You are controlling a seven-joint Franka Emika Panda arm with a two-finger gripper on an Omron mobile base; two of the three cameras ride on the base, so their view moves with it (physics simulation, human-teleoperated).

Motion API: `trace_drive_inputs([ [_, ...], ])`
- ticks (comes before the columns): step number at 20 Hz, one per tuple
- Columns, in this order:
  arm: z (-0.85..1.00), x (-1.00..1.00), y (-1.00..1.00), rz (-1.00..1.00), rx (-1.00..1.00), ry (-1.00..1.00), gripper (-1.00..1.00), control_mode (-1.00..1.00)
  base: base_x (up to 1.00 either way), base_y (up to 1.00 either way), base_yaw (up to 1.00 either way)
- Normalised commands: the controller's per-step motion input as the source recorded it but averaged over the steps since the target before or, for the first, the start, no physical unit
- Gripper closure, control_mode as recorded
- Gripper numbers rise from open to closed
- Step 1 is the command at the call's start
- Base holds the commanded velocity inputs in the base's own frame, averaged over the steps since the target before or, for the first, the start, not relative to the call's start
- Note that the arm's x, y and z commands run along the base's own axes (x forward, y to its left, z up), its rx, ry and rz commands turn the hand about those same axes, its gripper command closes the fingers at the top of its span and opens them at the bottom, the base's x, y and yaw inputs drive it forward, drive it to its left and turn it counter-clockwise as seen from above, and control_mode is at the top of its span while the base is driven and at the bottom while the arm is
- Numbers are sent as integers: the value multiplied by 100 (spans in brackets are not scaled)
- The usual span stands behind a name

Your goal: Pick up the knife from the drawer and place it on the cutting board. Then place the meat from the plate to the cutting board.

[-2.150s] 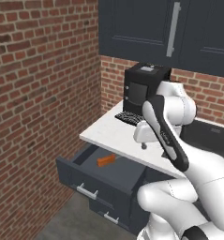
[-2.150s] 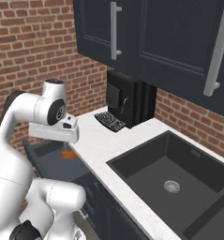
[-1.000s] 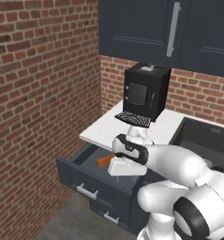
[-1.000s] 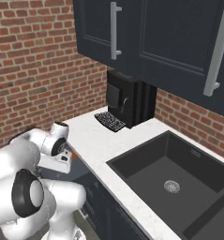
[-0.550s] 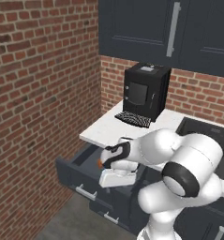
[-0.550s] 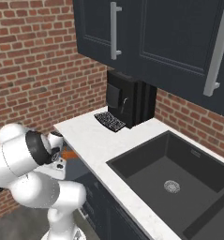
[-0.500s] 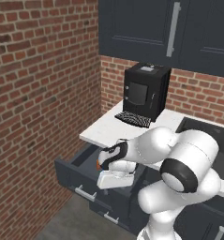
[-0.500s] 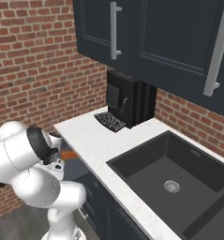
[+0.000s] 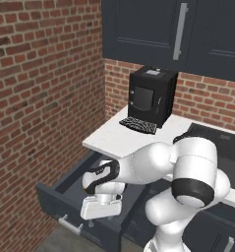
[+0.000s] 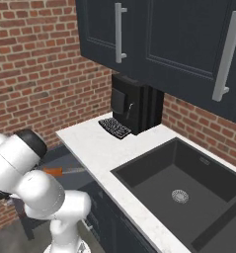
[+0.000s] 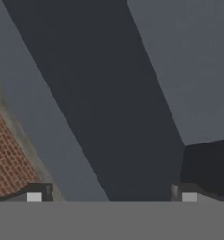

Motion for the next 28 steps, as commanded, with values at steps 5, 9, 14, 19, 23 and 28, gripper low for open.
trace_drive_inputs([
  [5, 46, -33, 66, 1, -1, 0, -100, -100, 0, 0, 0],
  [9, 100, 51, 0, -10, 0, 0, -100, -100, 0, 0, 0],
  [14, 73, 94, -6, -26, -2, 1, -100, -100, 0, 0, 0],
  [19, -12, 100, 0, -47, -19, 9, -100, -100, 0, 0, 0],
  [23, -46, 94, 0, -43, -22, 6, -100, -100, 0, 0, 0],
  [28, -43, 68, -1, -22, -16, 11, -100, -100, 0, 0, 0],
])
